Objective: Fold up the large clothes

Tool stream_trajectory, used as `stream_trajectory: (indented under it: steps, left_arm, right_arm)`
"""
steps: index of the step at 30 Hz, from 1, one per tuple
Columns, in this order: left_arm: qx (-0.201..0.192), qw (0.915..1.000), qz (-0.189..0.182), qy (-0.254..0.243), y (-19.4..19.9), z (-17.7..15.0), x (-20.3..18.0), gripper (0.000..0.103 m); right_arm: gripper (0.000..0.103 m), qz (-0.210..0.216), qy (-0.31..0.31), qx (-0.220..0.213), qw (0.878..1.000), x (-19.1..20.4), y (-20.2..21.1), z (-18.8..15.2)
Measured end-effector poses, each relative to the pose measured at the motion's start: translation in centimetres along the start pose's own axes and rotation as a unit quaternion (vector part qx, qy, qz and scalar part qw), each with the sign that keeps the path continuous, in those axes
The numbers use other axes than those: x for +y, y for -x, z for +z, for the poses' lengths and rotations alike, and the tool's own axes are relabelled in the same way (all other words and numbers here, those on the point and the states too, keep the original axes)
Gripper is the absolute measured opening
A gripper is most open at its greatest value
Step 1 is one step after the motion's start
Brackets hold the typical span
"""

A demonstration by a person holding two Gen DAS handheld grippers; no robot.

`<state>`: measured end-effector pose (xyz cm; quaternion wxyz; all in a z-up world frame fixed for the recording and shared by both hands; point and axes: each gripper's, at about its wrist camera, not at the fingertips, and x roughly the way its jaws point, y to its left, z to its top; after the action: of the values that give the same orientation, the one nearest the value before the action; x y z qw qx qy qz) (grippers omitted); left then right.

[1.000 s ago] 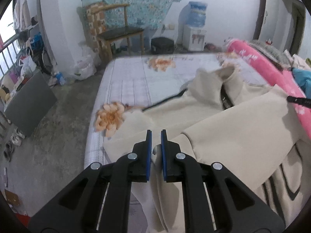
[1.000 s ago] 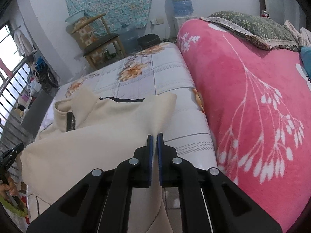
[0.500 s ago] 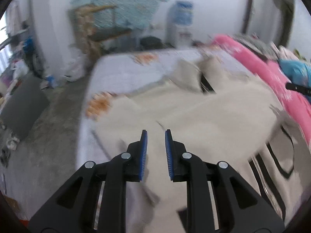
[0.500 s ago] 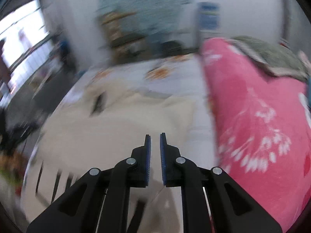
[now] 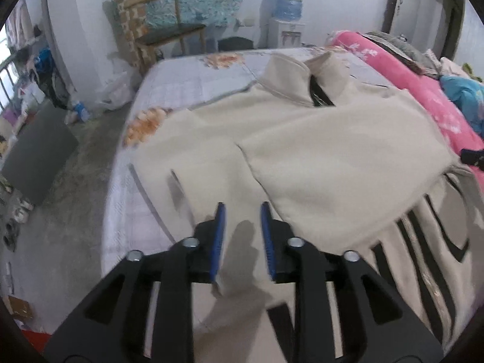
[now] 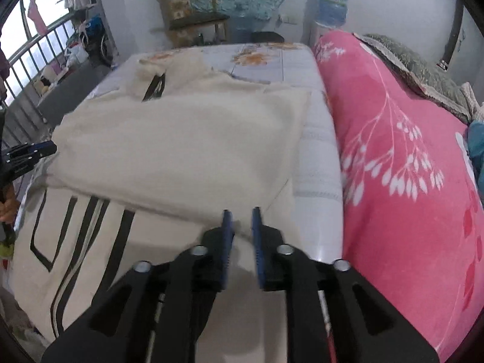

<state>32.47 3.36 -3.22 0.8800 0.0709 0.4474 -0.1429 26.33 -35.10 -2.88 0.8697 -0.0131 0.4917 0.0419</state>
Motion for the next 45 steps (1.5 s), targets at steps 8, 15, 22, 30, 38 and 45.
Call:
stream_trajectory:
  steps: [8,15,22,30,38,45]
  left_arm:
    - [0.003,0.9998,0.021,0.003,3.7,-2.7,-0.5,0.041]
    - [0.012,0.999,0.026,0.035,10.5,-10.9,-0.3,0.059]
    - [0.012,0.9946,0.027,0.1,15.0,-20.2,0.2,0.059]
    - [0.013,0.9835,-0.024,0.179,15.4,-26.0,0.2,0.046]
    - [0.004,0.9827,-0.033,0.182,15.1,-26.3,-0.6,0.018]
    - [-0.009,0.989,-0.016,0.147,16.3,-25.2,-1.0,0.004]
  right_arm:
    - [0.042,-0.044,-0.014,-0.001,0.999,1.4,3.1,-3.0]
    - [0.069,-0.034,-0.026,-0.013,0.999,4.7,7.9,-10.7]
    - [0.069,-0.075,-0.092,-0.017,0.993,2.3,10.4,-16.8]
    - [0.062,-0.059,-0.152,0.005,0.987,-0.1,8.9,-19.7]
    - [0.037,-0.077,-0.168,-0.006,0.983,-0.1,9.4,-20.7]
    - [0.005,-0.065,-0.155,-0.013,0.986,0.6,10.3,-20.2]
